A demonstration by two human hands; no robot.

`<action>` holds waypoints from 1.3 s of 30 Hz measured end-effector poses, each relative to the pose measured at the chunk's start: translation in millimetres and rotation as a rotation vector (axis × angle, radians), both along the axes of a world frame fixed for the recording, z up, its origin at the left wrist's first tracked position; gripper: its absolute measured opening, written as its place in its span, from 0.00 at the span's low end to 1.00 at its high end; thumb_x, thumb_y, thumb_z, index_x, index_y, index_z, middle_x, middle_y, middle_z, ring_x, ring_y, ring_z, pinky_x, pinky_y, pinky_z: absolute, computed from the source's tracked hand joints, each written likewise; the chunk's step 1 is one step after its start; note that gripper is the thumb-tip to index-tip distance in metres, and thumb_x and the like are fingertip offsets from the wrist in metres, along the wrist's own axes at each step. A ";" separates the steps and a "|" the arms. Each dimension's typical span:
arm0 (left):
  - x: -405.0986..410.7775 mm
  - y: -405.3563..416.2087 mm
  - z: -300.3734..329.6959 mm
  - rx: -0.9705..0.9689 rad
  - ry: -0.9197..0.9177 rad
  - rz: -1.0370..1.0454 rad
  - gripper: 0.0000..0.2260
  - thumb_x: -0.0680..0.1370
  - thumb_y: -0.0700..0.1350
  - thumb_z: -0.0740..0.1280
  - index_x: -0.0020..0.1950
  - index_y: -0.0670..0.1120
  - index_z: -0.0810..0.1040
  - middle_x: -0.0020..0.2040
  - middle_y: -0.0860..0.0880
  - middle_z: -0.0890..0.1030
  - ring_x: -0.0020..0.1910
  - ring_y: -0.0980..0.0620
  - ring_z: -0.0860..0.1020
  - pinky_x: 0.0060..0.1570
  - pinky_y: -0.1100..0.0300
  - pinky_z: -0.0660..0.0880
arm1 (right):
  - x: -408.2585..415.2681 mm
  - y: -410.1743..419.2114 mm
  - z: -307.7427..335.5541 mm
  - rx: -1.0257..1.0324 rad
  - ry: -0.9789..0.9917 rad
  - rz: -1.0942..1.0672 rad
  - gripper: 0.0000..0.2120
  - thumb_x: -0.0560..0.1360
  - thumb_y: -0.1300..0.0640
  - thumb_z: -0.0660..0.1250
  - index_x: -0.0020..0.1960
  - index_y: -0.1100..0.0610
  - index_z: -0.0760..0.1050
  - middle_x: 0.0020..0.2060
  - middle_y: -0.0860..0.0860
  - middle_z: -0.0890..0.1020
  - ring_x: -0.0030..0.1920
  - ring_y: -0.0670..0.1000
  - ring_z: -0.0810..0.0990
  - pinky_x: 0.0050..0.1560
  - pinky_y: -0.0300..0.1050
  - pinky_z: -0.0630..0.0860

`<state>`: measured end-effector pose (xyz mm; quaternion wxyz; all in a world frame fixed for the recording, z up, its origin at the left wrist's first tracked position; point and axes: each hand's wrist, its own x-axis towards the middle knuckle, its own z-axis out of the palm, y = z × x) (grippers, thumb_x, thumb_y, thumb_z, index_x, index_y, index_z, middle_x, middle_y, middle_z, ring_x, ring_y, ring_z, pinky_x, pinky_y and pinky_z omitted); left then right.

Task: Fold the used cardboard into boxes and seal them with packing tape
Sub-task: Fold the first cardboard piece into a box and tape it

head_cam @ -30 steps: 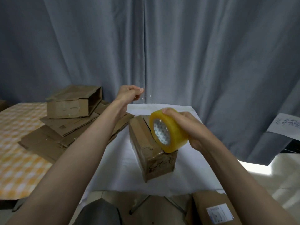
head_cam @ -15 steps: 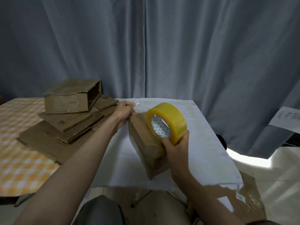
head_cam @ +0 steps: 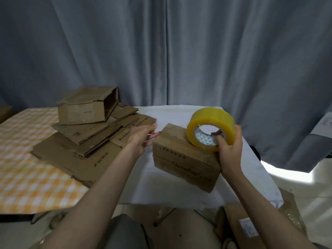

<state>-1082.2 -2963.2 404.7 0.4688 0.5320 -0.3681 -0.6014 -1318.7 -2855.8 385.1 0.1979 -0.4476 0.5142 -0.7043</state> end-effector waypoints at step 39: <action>2.8 20.1 -16.4 -0.859 -1.202 -0.550 0.27 0.84 0.58 0.55 0.81 0.49 0.57 0.82 0.51 0.52 0.80 0.54 0.51 0.79 0.52 0.51 | 1.9 -22.7 2.4 -0.037 0.018 0.024 0.17 0.71 0.47 0.69 0.56 0.33 0.72 0.52 0.42 0.82 0.54 0.49 0.84 0.52 0.43 0.82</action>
